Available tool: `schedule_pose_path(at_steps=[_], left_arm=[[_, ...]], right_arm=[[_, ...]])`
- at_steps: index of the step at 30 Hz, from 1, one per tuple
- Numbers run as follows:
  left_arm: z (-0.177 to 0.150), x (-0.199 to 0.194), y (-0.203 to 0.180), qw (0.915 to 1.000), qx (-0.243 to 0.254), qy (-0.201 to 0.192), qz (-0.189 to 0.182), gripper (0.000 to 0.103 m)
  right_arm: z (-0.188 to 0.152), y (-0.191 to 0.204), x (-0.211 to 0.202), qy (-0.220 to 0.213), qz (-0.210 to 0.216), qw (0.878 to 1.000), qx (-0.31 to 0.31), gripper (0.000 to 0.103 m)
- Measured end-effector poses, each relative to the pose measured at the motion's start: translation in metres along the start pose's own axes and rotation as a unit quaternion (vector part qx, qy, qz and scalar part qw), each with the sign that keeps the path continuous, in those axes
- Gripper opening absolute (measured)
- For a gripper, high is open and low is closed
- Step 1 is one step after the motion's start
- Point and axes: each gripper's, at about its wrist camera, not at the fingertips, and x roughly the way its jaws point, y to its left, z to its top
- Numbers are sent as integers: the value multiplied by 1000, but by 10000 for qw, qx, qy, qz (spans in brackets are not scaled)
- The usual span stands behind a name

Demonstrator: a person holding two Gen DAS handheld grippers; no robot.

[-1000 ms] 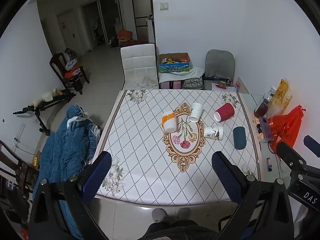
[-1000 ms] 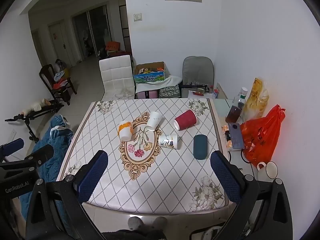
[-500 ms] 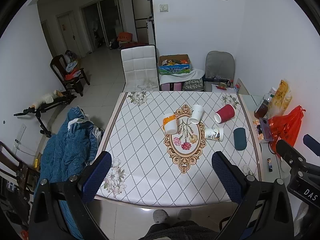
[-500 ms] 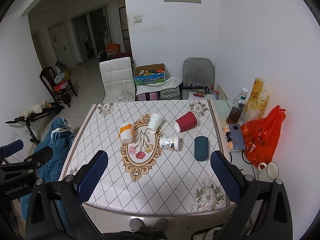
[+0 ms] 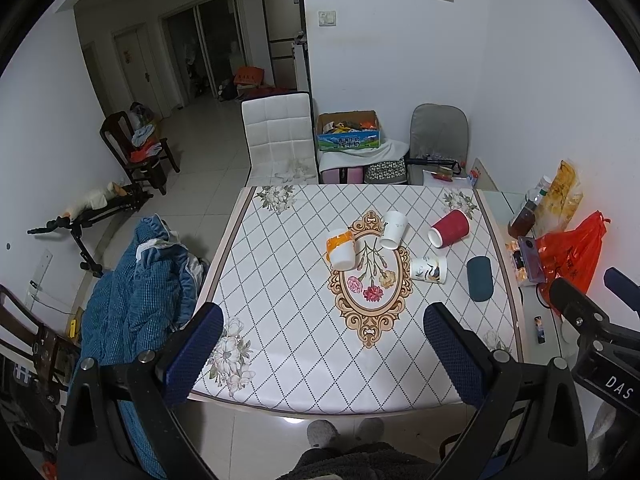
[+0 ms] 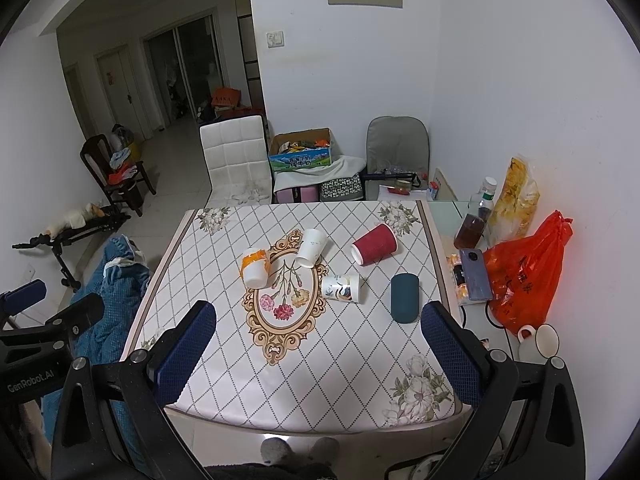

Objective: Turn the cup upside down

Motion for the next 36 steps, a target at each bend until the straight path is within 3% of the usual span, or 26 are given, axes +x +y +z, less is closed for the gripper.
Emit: schedule_pose_path(at_steps=[36], left_arm=[[12, -11, -6, 10000, 26, -64, -21, 103]], right_arm=[[6, 7, -7, -36, 26, 10000, 28, 103]])
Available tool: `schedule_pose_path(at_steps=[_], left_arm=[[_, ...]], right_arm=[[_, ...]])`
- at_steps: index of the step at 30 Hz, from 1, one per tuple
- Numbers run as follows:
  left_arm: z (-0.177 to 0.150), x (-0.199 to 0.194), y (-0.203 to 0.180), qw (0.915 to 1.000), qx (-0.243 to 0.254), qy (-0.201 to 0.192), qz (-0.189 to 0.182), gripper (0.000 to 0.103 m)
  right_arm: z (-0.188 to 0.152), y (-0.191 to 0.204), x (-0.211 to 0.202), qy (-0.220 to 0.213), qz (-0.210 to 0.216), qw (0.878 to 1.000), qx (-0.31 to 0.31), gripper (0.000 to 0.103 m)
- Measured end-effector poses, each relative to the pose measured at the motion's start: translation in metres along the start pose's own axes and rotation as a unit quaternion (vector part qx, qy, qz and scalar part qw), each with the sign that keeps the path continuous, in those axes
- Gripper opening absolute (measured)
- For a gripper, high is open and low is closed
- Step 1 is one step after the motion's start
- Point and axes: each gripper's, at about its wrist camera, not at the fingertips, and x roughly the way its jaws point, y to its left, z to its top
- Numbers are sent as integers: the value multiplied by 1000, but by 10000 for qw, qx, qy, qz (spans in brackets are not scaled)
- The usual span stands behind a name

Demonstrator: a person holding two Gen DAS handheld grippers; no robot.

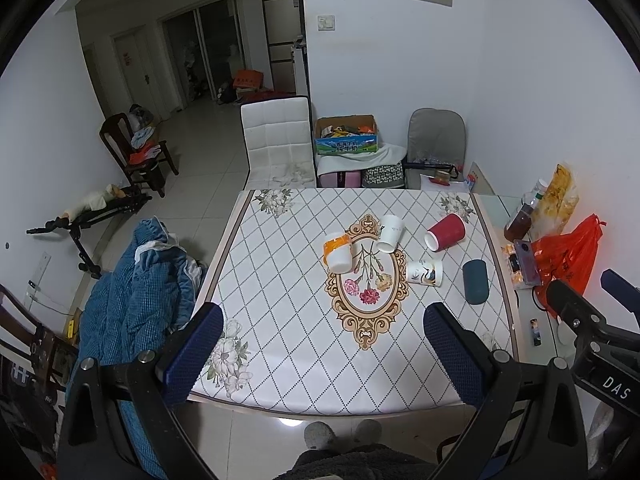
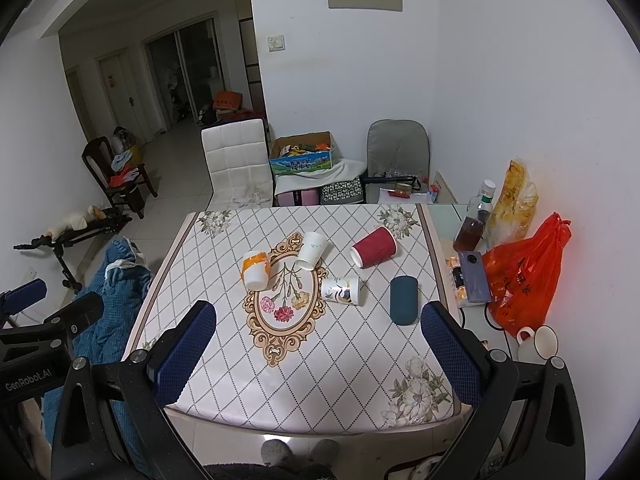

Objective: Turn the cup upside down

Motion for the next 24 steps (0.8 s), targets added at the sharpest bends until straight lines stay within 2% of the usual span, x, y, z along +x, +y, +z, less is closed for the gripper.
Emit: schedule_pose_path(at_steps=[15, 20, 24], left_arm=[[-3, 6, -3, 9999, -59, 95, 71, 103], [-9, 37, -8, 9989, -161, 340, 294, 103], [-14, 72, -8, 9960, -244, 606, 612, 103]], right_arm=[[-2, -10, 2, 91, 123, 9998, 95, 103], [-12, -17, 33, 382, 45, 9993, 13, 103], [-28, -24, 78, 799, -39, 9968, -62, 103]])
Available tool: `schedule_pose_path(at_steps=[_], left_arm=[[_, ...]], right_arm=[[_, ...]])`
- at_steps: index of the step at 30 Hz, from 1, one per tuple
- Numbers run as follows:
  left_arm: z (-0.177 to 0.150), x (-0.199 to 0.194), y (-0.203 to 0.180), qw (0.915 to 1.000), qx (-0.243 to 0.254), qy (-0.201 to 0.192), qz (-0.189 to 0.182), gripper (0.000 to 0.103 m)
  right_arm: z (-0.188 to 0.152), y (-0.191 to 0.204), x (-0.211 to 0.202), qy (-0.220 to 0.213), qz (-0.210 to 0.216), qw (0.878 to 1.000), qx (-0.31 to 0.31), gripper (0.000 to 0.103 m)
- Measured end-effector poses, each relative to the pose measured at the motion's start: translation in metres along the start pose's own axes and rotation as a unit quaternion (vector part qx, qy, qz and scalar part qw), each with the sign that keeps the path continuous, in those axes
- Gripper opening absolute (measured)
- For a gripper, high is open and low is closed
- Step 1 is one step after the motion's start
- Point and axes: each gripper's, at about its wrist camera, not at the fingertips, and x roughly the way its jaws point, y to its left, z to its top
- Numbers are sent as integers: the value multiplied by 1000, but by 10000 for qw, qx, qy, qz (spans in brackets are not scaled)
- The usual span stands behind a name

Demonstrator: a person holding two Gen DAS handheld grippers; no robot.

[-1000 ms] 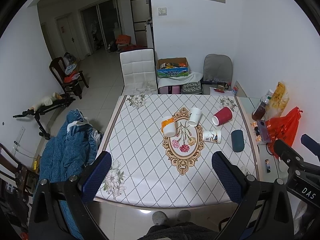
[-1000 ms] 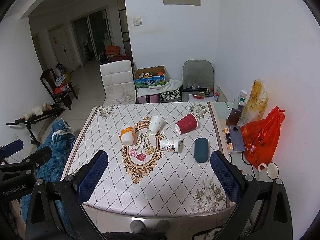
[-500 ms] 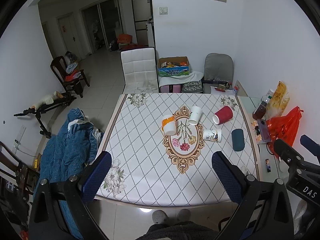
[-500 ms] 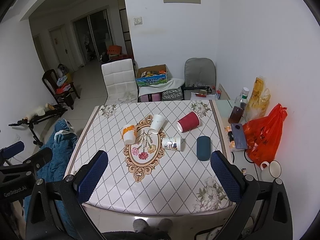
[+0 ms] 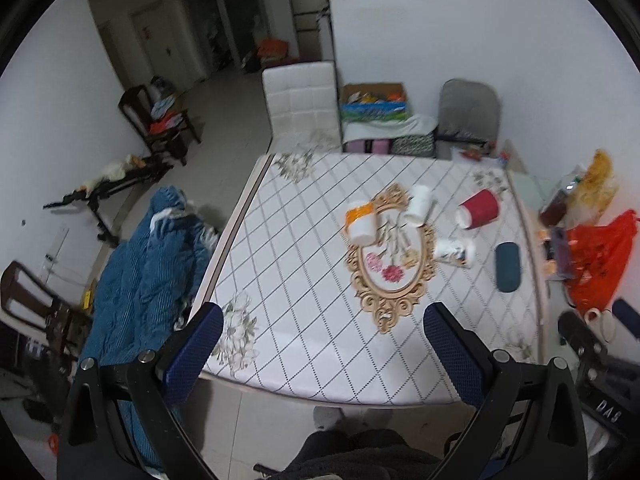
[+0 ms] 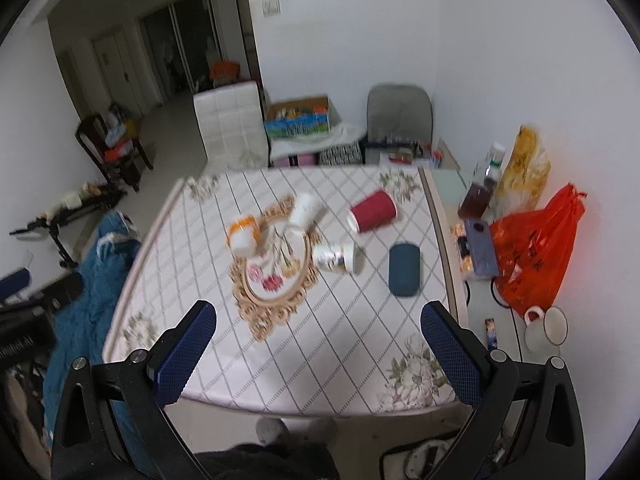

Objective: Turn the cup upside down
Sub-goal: 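Move the left gripper to the orange-banded white cup and grasp it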

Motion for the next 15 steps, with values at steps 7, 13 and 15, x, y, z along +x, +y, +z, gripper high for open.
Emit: schedule_pose_path(at_steps=[7, 13, 15], left_arm=[[-5, 65, -4, 9980, -113, 552, 293, 103], [-1, 123, -14, 9937, 77, 1034, 420, 103], [5, 142, -17, 9923, 135, 1159, 423, 103]], right_arm=[[-30, -3, 93, 858, -102, 9960, -223, 103], [-56, 3, 160, 1457, -142, 9887, -318, 103], [-63, 5, 177, 1636, -164, 9859, -316, 103]])
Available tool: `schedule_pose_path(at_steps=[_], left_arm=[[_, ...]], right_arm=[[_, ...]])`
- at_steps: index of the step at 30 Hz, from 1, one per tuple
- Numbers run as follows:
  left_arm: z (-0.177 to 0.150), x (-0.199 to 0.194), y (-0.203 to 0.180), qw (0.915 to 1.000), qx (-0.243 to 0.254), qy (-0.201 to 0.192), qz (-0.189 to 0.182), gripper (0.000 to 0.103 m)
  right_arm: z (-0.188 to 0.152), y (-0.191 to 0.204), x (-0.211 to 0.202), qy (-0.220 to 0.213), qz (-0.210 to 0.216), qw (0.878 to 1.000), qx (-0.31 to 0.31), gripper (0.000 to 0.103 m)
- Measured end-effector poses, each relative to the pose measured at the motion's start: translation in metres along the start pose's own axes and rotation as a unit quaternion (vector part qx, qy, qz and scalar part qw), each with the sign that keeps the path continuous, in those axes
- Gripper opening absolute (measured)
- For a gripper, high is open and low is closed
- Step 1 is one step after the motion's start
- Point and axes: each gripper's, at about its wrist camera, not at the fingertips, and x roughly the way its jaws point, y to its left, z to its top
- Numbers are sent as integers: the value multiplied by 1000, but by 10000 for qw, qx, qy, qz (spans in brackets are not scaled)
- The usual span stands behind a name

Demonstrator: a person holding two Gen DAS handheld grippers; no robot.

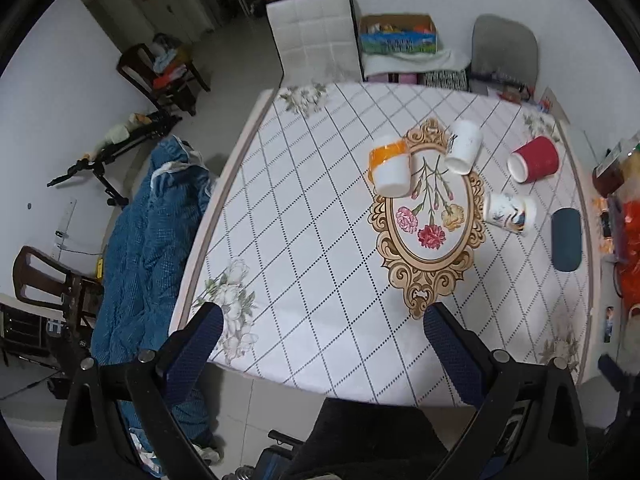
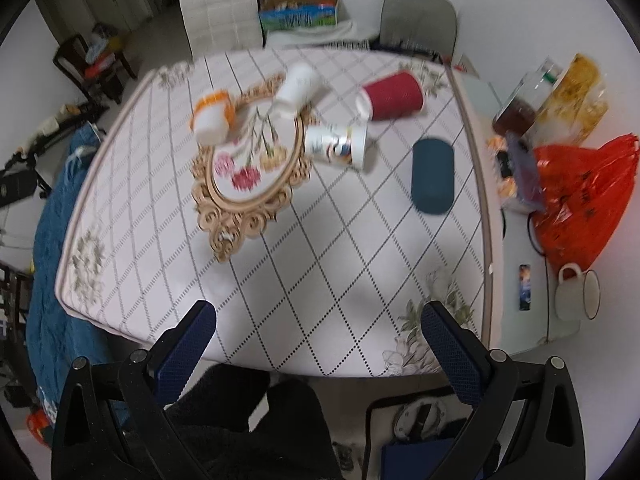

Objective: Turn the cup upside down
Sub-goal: 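Move the left gripper to the orange-banded white cup and grasp it, then lift the orange-banded cup with the left gripper and carry it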

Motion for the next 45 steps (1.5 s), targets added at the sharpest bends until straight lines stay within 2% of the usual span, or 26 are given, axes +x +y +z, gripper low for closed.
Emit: schedule_pose_path(at_steps=[6, 15, 21, 26, 35, 43, 45], left_arm=[[37, 49, -6, 9992, 190, 347, -69, 103], [108, 125, -14, 9952, 504, 821, -160, 103], [146, 172, -28, 9903, 643, 1150, -434, 103], [171, 206, -49, 9824, 795, 1530, -720, 103], [199, 248, -79, 9701, 888, 1938, -1164, 102], [207, 272, -97, 9661, 1172, 2017, -1107, 102], [207, 279, -102, 9654, 1233, 2036, -1064, 94]], right_arm=[[3, 7, 46, 533, -56, 9985, 105, 103], [25, 18, 103, 1124, -252, 9926, 373, 103], [45, 18, 140, 1430, -332, 9874, 592, 103], [63, 20, 163, 1611, -417, 9836, 700, 103], [90, 22, 185, 1829, -547, 9784, 788, 103], [99, 23, 191, 1917, -558, 9760, 872, 103], [101, 19, 195, 1925, -556, 9758, 881, 103]])
